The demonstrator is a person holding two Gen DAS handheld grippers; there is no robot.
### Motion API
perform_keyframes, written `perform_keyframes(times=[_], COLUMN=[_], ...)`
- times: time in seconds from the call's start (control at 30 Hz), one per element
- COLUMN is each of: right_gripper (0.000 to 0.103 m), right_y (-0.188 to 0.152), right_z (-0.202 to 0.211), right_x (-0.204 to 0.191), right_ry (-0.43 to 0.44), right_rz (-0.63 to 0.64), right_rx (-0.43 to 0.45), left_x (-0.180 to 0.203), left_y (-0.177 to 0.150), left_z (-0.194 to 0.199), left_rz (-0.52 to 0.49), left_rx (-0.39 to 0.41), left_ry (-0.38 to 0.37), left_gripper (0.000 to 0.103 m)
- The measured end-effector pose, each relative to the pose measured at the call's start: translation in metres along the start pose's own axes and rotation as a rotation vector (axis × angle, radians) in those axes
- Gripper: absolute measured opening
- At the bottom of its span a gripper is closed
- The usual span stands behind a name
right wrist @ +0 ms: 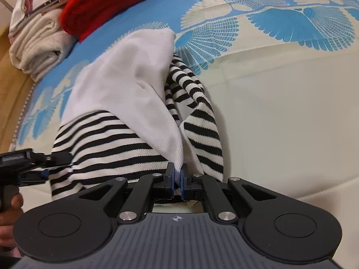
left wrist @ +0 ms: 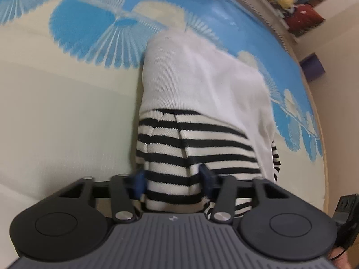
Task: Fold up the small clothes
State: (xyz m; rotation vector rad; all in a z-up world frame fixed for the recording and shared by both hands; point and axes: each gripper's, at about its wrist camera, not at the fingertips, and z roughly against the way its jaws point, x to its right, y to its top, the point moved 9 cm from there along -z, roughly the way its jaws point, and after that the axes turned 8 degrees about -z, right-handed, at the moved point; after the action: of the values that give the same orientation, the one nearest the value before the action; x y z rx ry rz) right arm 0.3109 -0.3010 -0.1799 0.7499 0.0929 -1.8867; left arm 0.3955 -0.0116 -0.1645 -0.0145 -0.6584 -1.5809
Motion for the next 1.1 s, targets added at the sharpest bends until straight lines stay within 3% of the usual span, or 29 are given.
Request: perform_keyframes(times=[0.1, 0.23, 0.43, 0.57, 0.67, 0.73, 0.8, 0.87, 0.93, 1.0, 1.07, 1.1], right_gripper=[0.004, 0.005, 0.005, 0.005, 0.005, 0.007, 0.009, 0.012, 0.015, 0.016, 0.022, 0.031], right_y=[-0.01, -0.009, -0.004, -0.009, -0.01, -0.008, -0.005, -0.008, -0.012, -0.01, -0.002, 0.001], right_z=[-0.001, -0.003, -0.003, -0.008, -0.007, -0.002, 0.002, -0.004, -0.013, -0.007, 0.016, 0.032], right_x=[0.004, 0.008, 0.011, 0.013, 0.012, 0.008, 0.009, 0.014, 0.022, 0.028, 0.027, 0.023], right_ry=[0.033, -0.043, -0.047, -0.074, -0.077, -0.051, -0.052, -0.093, -0.178, -0.239, -0.242, -0.228], right_rz=[-0.041, -0.005, -0.019, 0.021, 0.029, 0.021, 0.025, 0.044, 0.09, 0.104, 0.082, 0.084], right_rx=[-0.069, -0.043, -0.016, -0.044, -0.043, -0.026, -0.002, -0.026, -0.055, -0.022, 0.063, 0.118], left_x=[0.009, 0.016, 0.009, 0.0, 0.002, 0.012, 0.015, 0.011, 0.009, 0.016, 0.026, 0.031], left_y=[0.008, -0.003, -0.001, -0.01, -0.007, -0.005, -0.012, -0.026, -0.031, -0.028, -0.026, -0.026], left_z=[0.006, 0.001, 0.02, 0.006, 0.016, 0.029, 0.028, 0.016, 0.013, 0.025, 0.048, 0.058], left_rz=[-0.155, -0.187, -0.153, -0.188, -0.177, -0.237, -0.313, -0.377, -0.406, -0.418, -0.469, -0.496], left_rx=[0.063, 0.004, 0.028, -0.041, -0.013, 0.028, 0.011, -0.05, -0.062, -0.02, 0.051, 0.08], left_ry=[0.093, 0.075, 0.083, 0.1, 0.095, 0.108, 0.14, 0.192, 0.221, 0.244, 0.298, 0.319], left_gripper=[0.045, 0.063, 0.061, 0.061, 0.06, 0.058, 0.058, 0.06, 0.063, 0.063, 0.066, 0.071])
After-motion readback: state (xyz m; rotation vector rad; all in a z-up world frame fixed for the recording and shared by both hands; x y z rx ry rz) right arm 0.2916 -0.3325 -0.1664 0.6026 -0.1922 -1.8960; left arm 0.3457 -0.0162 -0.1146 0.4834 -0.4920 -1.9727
